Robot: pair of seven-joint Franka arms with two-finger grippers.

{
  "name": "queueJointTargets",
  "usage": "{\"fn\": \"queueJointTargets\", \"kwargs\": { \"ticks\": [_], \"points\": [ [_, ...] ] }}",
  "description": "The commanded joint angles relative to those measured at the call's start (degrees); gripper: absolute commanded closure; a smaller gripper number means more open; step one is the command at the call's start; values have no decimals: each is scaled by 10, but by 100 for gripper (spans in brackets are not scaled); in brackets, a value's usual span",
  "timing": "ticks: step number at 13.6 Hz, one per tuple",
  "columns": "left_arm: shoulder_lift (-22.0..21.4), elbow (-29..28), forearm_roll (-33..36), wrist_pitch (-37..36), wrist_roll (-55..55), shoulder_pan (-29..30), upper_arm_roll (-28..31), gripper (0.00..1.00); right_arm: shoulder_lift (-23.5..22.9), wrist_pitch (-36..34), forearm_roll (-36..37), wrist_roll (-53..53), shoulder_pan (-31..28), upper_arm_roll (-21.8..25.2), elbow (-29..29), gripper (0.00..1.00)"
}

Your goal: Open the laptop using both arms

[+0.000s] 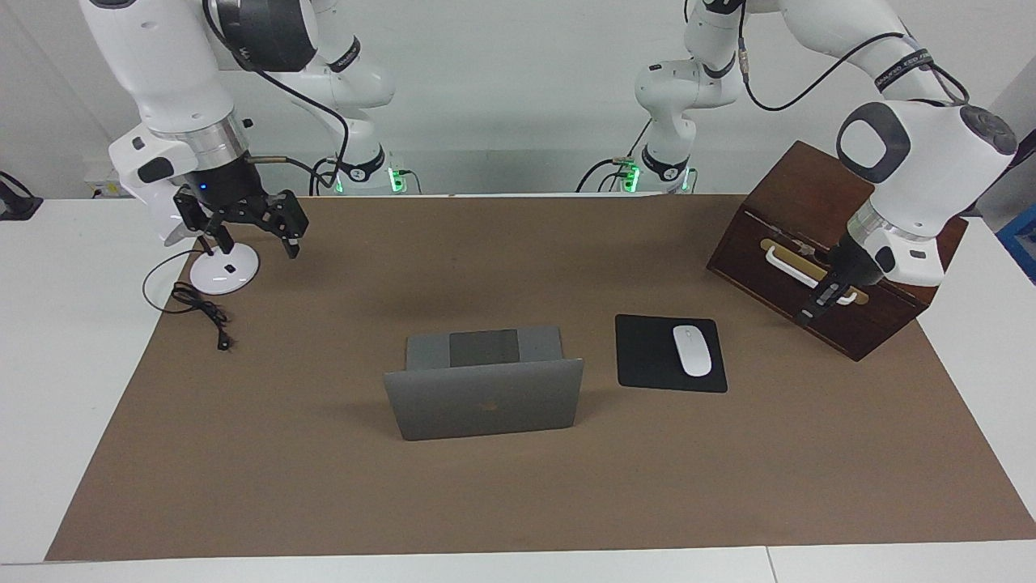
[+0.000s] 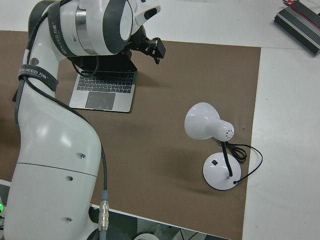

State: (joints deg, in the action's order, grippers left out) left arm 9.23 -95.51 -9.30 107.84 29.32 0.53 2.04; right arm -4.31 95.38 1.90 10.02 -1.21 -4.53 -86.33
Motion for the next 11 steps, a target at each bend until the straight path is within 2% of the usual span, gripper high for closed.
{"fn": "queueJointTargets", "kwargs": {
  "ticks": [1,5,7,11],
  "points": [
    [-52,-12,23,-64,-29,4,3,100,14,3,-16,11,23,29,-14,0],
    [-146,-83,23,-139,-95,25,3,100,18,2,-16,9,20,27,-8,0],
    [-177,-92,24,-204,-116,32,3,100,22,2,-16,5,16,27,-8,0],
    [-183,-91,44,-217,-107,32,2,100,27,-5,-16,3,16,30,-8,0]
  ]
}}
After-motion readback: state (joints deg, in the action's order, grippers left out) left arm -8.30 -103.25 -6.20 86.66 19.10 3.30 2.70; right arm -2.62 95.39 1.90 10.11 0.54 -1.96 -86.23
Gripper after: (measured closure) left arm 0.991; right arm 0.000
